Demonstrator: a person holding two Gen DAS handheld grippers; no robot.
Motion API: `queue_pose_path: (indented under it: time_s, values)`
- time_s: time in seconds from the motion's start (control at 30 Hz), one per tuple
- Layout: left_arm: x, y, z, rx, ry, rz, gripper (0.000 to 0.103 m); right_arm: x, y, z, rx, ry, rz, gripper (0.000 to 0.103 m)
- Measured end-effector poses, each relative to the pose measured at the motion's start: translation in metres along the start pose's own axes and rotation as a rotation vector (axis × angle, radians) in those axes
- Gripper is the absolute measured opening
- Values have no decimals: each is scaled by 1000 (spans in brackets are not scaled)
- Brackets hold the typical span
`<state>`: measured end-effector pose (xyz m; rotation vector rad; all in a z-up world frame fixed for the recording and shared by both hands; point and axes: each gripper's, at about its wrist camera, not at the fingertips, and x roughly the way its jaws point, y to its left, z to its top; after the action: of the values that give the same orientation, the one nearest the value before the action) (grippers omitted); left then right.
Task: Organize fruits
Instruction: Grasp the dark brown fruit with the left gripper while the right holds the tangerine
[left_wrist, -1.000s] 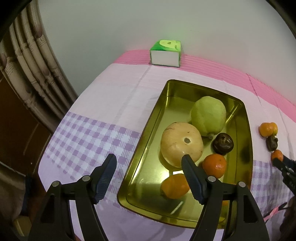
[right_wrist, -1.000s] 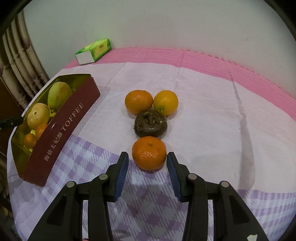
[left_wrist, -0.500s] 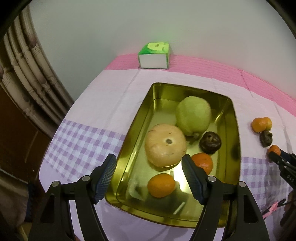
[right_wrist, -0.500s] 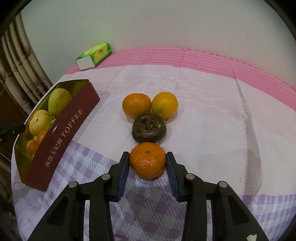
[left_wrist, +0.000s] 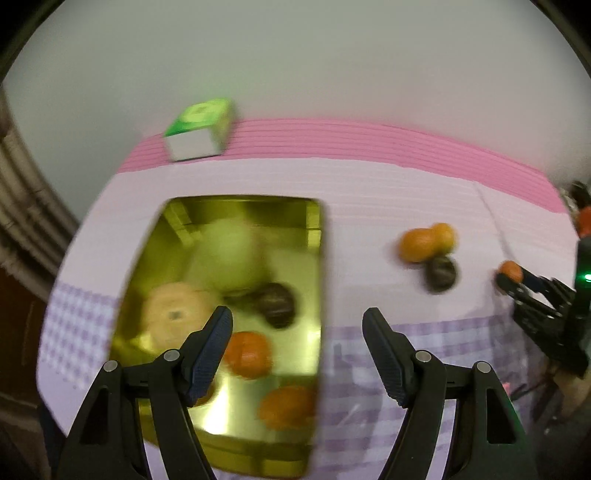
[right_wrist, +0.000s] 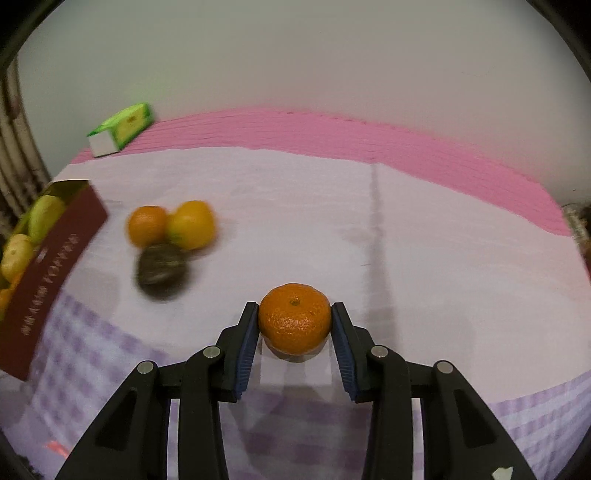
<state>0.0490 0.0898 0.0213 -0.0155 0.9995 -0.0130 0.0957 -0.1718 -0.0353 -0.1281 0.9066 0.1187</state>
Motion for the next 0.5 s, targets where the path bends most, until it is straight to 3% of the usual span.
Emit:
queue_pose_path:
  time_s: [0.17,0.37,0.5]
  values:
    - [11,-42,7,60,-4,-93,73,5,-26,-2,52,-12,-40,36]
    - [35,-81,15,86,47,-186,73,9,-25,-2,43,-35,-48,36]
    - [51,-94,20,82,67,-184,72,12,-30,-2,71,-24,-28,36]
